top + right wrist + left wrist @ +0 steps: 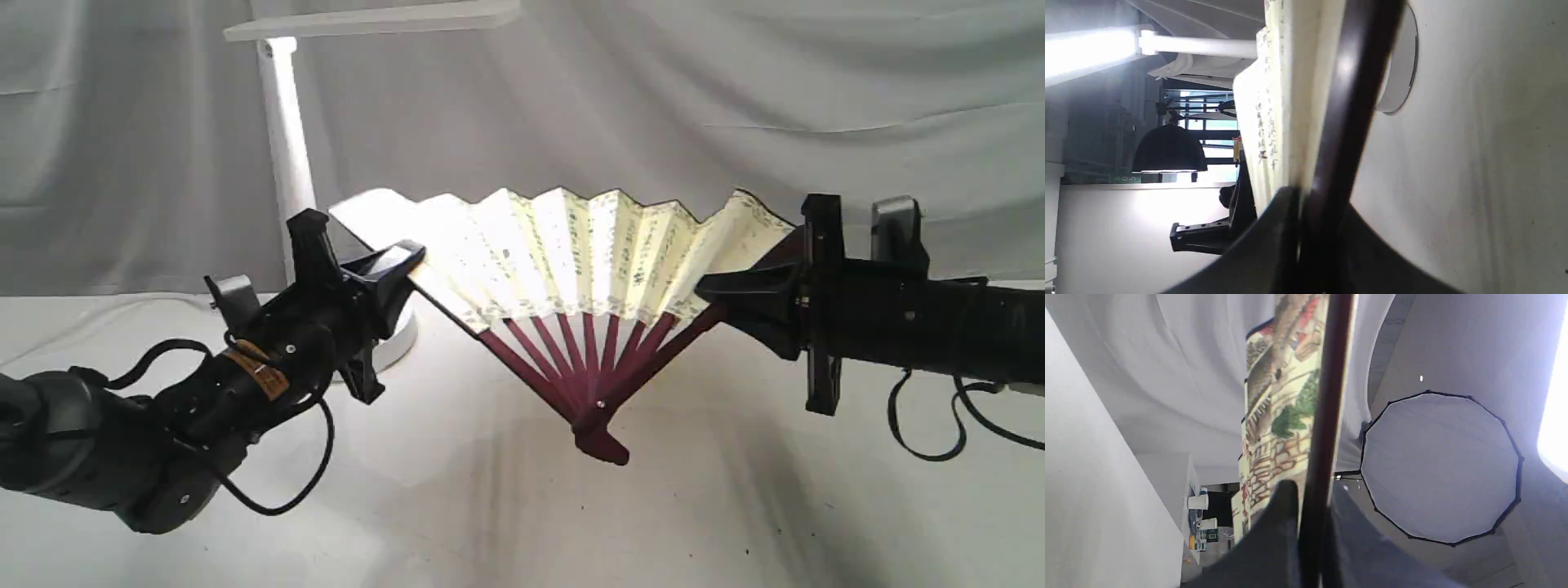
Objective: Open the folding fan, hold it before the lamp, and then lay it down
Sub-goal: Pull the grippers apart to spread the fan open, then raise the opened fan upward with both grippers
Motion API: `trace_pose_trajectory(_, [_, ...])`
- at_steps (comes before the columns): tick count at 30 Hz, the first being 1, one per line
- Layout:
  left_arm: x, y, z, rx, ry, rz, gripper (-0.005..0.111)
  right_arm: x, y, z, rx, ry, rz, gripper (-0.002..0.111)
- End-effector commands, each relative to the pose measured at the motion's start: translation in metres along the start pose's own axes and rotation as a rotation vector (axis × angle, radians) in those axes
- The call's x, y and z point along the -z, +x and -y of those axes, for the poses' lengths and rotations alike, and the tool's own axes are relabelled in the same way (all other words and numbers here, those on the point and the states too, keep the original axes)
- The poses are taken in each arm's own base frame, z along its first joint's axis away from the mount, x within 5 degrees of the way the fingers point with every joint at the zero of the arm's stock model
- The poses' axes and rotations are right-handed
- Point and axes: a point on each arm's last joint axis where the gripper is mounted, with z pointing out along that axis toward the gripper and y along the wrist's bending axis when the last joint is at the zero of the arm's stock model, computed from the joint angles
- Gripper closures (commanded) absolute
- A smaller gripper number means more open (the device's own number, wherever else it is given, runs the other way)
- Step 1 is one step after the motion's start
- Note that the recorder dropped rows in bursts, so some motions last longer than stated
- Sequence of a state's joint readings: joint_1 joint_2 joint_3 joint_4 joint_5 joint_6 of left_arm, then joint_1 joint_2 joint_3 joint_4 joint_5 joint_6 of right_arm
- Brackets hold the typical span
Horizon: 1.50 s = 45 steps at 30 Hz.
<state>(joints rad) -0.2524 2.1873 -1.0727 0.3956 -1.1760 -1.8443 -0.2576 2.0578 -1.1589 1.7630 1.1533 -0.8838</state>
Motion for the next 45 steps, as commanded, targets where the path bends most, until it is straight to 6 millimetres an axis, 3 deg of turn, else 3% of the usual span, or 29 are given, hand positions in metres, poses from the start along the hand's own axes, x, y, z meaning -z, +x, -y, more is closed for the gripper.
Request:
trace_pose_trajectory(1, [0.000, -0.006, 0.017, 0.052, 0.089, 0.061, 0.107, 0.012, -0.001, 0.006, 0.064, 0.053, -0.041, 0.108])
trace_pose_trajectory(7, [0.000, -0.008, 0.019, 0.065, 0.100, 0.083, 0.107, 0.030, -0.010, 0.009, 0.055, 0.044, -0.020, 0.108])
trace_pose_trajectory(16, [-0.002, -0.003, 0.028, 0.053, 0.107, 0.115, 0.107, 0.035, -0.010, 0.014, 0.034, 0.068, -0.023, 0.108])
trace_pose_trajectory(23, [0.024, -0.004, 0.018, 0.067, 0.033, 0.221, 0.107, 0.053, 0.000, 0.036, -0.085, 0.060, 0.053, 0.108])
trace_pose_trajectory(31, [0.048, -0.004, 0.005, 0.105, 0.002, 0.308, 0.107, 0.055, 0.016, 0.047, -0.121, 0.033, 0.060, 0.108])
trace_pose_trajectory(45, [0.072, -0.001, 0.012, 0.067, -0.028, 0.378, 0.107, 0.059, 0.043, 0.065, -0.177, 0.068, 0.038, 0.108])
